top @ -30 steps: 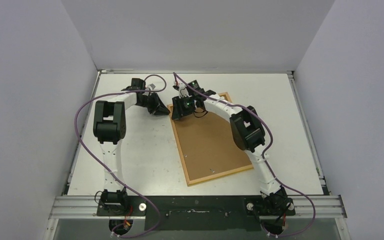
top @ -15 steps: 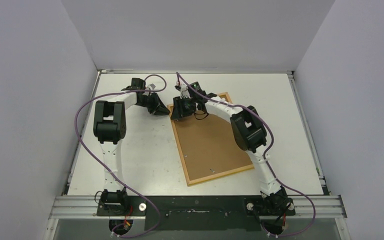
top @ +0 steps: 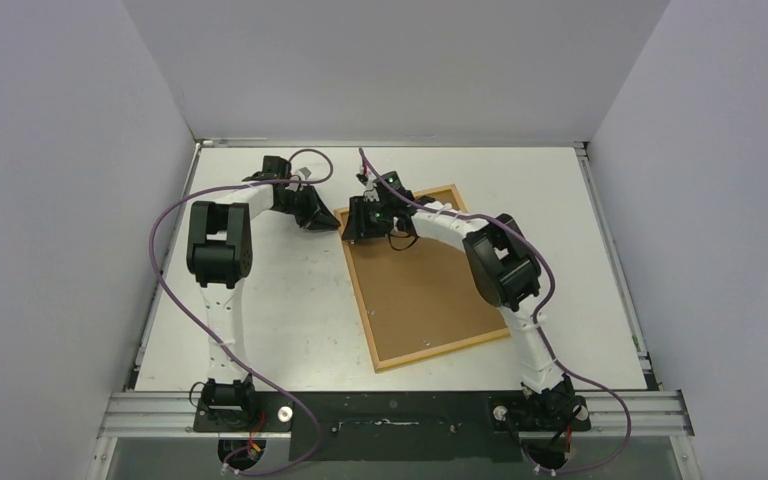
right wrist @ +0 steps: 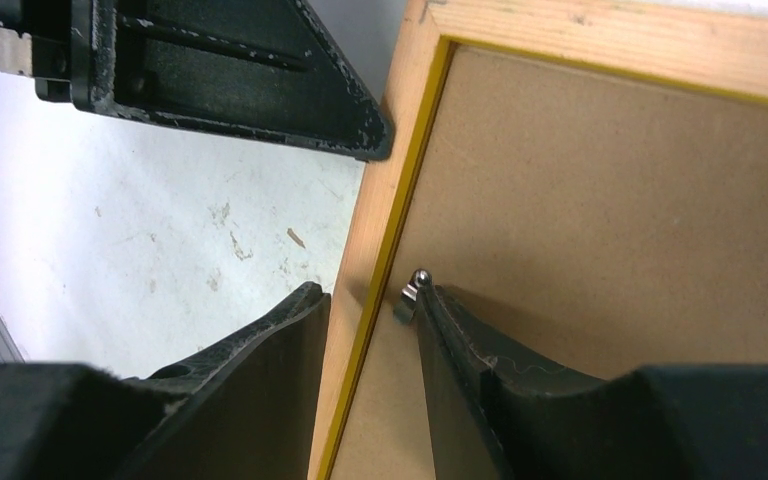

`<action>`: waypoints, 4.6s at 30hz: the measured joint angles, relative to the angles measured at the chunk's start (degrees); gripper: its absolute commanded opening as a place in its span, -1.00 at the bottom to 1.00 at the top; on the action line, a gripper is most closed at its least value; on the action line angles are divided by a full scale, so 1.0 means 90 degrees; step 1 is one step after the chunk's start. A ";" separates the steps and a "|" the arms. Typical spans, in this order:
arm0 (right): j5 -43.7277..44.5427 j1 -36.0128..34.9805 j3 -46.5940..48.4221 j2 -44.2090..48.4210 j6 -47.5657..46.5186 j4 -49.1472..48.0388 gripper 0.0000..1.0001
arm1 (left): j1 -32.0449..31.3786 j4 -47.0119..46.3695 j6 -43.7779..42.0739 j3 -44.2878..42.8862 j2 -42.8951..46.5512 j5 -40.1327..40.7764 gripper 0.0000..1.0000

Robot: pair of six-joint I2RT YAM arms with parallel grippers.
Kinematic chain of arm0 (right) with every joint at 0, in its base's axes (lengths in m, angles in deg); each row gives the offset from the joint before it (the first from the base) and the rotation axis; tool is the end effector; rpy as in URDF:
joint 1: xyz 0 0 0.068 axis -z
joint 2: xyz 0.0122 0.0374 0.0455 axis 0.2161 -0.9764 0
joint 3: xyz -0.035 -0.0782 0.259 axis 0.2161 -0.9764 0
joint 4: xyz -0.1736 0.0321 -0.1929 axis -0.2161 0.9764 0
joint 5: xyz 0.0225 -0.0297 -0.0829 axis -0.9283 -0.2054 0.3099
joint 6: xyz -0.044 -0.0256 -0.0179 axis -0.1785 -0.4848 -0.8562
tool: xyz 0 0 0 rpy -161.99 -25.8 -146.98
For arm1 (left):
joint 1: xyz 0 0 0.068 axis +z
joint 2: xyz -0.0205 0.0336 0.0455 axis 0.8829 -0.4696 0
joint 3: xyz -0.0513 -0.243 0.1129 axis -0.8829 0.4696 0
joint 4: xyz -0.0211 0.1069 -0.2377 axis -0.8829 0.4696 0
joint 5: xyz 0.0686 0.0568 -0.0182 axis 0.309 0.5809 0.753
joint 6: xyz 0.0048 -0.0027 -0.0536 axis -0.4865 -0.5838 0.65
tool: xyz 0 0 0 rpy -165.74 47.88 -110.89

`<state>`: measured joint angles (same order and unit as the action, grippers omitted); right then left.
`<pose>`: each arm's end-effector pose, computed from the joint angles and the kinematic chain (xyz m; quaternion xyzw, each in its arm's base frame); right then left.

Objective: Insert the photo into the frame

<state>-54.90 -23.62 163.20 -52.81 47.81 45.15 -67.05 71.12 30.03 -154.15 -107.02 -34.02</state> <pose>0.4018 0.3145 0.1541 -0.1686 0.8766 0.3996 0.2086 0.4677 -0.0657 0.1181 -0.1575 0.8985 -0.4045 0.0662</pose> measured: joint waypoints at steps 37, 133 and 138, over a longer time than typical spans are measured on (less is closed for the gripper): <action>-0.0153 -0.0070 -0.0908 0.0206 0.1549 -0.1362 -0.19 | 0.0015 0.0265 0.0041 -0.0170 -0.0087 -0.0017 -0.76; 0.2586 0.1239 -0.4211 0.3786 0.1049 0.2370 0.58 | -0.0279 -0.0146 -0.0012 0.0665 0.0850 0.1537 0.11; 0.3157 0.1171 -0.4131 0.4243 0.0913 0.2550 0.56 | -0.0214 -0.0107 -0.0170 0.1115 0.1241 0.1569 0.21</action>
<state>-26.48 -13.08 126.02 -14.62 56.02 68.10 -68.98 70.16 28.50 -144.12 -95.86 -19.90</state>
